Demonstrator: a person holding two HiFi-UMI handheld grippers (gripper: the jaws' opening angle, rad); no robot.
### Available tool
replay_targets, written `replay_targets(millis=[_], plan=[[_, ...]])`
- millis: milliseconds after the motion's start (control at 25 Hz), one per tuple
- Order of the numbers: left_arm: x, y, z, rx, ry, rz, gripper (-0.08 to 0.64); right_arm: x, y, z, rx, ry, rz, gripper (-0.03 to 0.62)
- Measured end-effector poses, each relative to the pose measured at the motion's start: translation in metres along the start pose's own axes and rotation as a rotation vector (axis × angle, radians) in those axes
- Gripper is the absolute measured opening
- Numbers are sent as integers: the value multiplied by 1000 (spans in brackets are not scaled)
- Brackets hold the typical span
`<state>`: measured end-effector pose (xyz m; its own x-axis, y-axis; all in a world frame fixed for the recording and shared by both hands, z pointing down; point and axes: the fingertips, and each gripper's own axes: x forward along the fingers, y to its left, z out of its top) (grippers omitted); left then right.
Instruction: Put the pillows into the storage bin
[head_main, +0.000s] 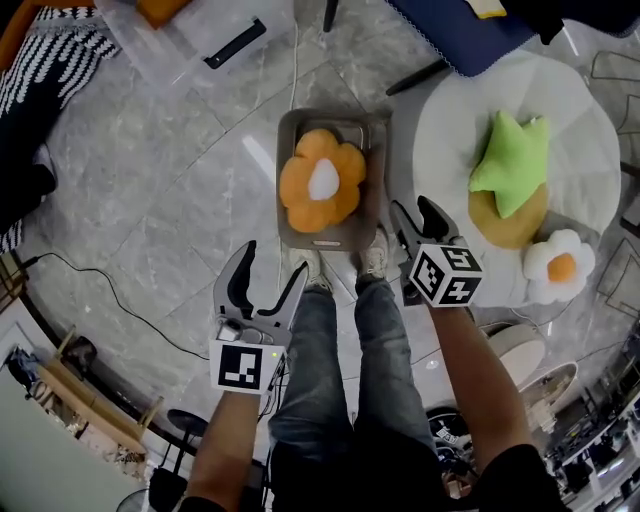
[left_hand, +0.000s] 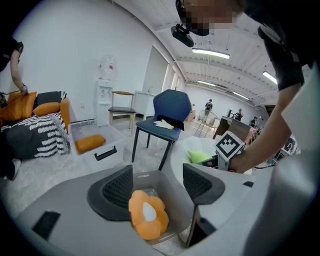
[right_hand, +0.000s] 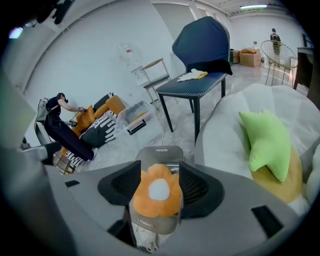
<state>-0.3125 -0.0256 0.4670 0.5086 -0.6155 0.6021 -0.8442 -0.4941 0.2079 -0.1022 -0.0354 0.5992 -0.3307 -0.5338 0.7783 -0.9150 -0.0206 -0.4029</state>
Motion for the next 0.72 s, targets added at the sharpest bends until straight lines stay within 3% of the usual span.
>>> replay_targets(millis=[280,720], plan=[[-23,-26,66,54,-78,-103,324,-102,27,61,43,-231,-15,236],[-136,-101,255,206,-295,-269,314,-357,77,147,20,-602,-107,184]])
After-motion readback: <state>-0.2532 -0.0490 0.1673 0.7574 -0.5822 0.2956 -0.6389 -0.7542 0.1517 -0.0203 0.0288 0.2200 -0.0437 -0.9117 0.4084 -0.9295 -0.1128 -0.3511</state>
